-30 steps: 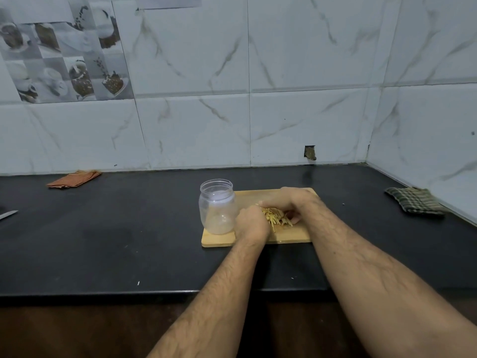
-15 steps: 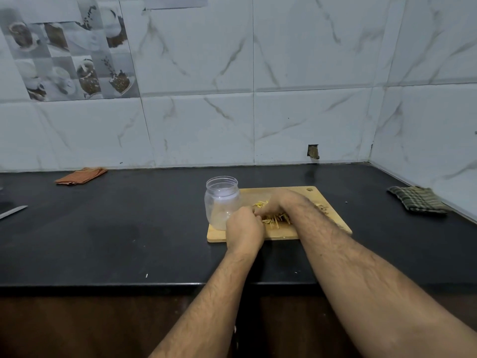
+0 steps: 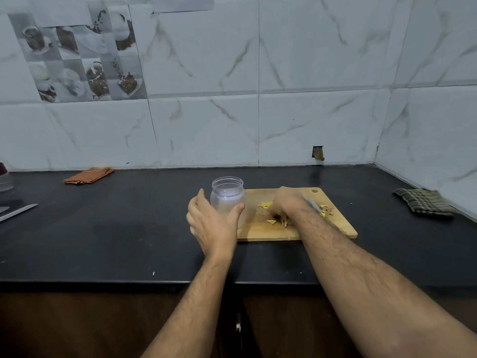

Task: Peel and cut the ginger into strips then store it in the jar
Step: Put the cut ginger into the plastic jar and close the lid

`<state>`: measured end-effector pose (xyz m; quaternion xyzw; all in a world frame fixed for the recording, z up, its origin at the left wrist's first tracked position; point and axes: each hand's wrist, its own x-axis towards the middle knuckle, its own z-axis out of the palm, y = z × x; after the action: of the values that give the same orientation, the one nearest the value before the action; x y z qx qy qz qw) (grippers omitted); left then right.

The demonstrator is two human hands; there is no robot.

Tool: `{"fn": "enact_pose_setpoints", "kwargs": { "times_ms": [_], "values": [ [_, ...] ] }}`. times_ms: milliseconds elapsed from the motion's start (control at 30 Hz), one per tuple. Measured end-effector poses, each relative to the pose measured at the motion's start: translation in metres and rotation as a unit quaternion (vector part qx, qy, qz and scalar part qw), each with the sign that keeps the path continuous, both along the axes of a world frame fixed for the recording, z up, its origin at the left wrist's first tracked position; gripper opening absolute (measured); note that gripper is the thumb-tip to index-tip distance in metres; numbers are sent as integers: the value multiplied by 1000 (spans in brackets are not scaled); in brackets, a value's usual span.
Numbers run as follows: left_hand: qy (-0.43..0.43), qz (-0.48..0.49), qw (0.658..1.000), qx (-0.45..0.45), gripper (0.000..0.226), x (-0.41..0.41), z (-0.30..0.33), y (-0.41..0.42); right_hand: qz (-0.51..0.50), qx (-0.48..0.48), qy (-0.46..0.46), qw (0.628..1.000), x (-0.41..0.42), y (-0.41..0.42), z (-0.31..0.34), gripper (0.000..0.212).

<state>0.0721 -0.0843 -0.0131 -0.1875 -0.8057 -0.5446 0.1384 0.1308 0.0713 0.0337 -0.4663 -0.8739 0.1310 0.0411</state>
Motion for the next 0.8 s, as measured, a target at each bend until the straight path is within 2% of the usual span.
{"fn": "enact_pose_setpoints", "kwargs": {
  "times_ms": [133,333,533,800],
  "values": [
    [-30,-60,998,4,111,-13,4,10,-3,12,16,1000,-1,4,0,12],
    [-15,-101,995,9,97,-16,5,22,-8,-19,63,998,-2,16,2,8],
    [5,-146,989,-4,97,-9,7,34,2,-34,106,994,5,28,14,6],
    [16,-189,982,-11,91,-8,14,36,39,-117,187,975,25,34,60,9]
  ]
}}
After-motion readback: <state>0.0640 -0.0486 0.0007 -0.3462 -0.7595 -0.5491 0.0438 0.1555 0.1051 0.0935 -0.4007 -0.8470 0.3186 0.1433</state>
